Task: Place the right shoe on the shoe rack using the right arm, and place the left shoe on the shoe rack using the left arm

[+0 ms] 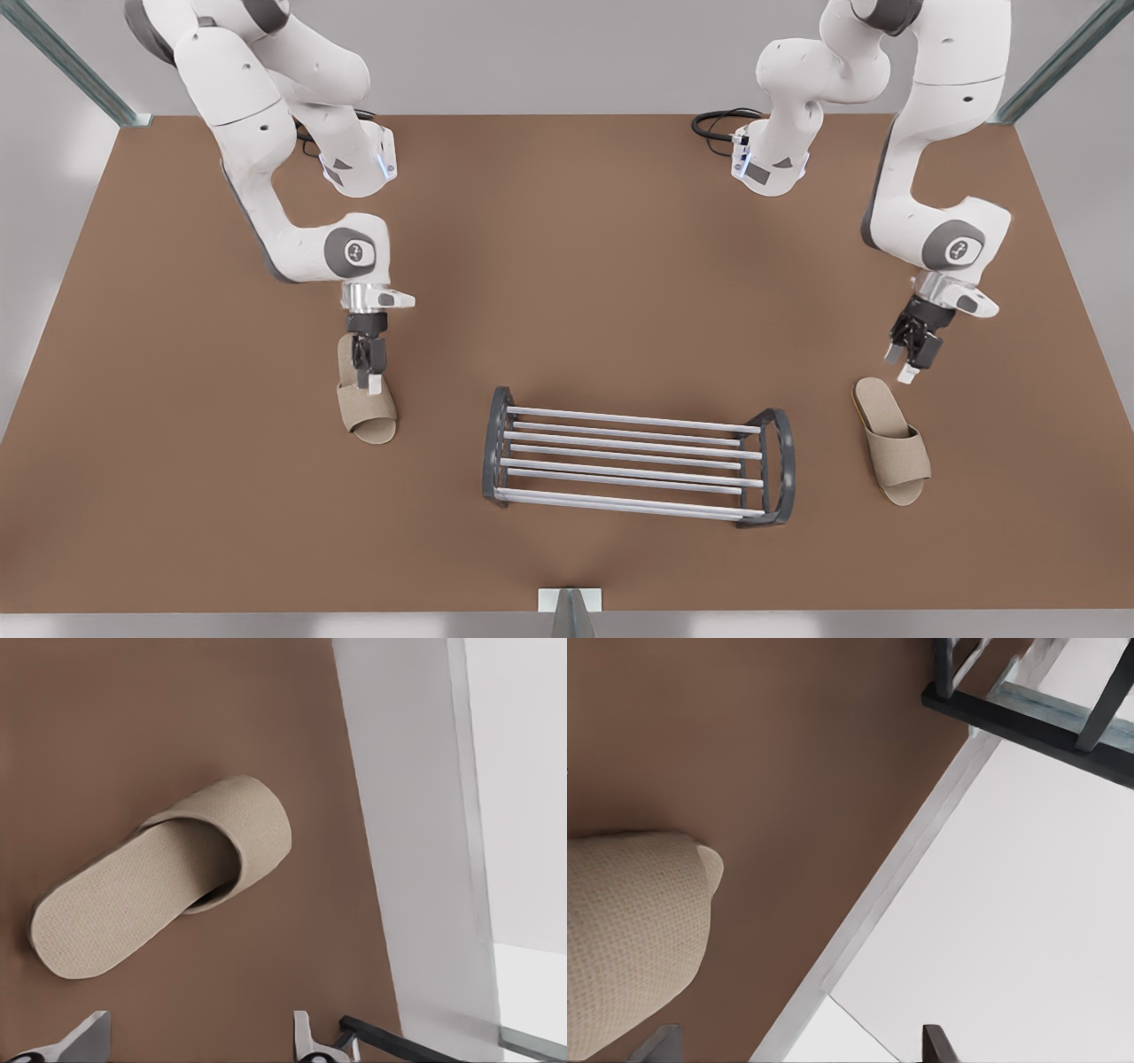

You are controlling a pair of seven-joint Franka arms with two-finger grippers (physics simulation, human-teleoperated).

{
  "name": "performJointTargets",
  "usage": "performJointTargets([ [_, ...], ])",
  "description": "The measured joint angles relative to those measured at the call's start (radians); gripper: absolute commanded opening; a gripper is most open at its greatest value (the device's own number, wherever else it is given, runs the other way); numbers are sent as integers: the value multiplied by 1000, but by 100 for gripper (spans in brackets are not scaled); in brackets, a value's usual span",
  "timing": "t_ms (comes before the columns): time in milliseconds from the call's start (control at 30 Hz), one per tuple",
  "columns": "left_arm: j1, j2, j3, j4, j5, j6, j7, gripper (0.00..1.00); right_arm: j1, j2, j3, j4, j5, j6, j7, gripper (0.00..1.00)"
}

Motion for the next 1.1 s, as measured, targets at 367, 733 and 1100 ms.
performJointTargets([
  [367,-4,197,57,70,-607,-128,820,100,20,-35,-66,-80,-115,110,471,100],
  [733,-2,312,52,125,-744,-299,1017,100,2,-37,-136,-115,-115,126,646,100],
  [1100,-2,437,34,266,-772,-339,1066,100,19,63,-177,-16,-115,117,706,93],
])
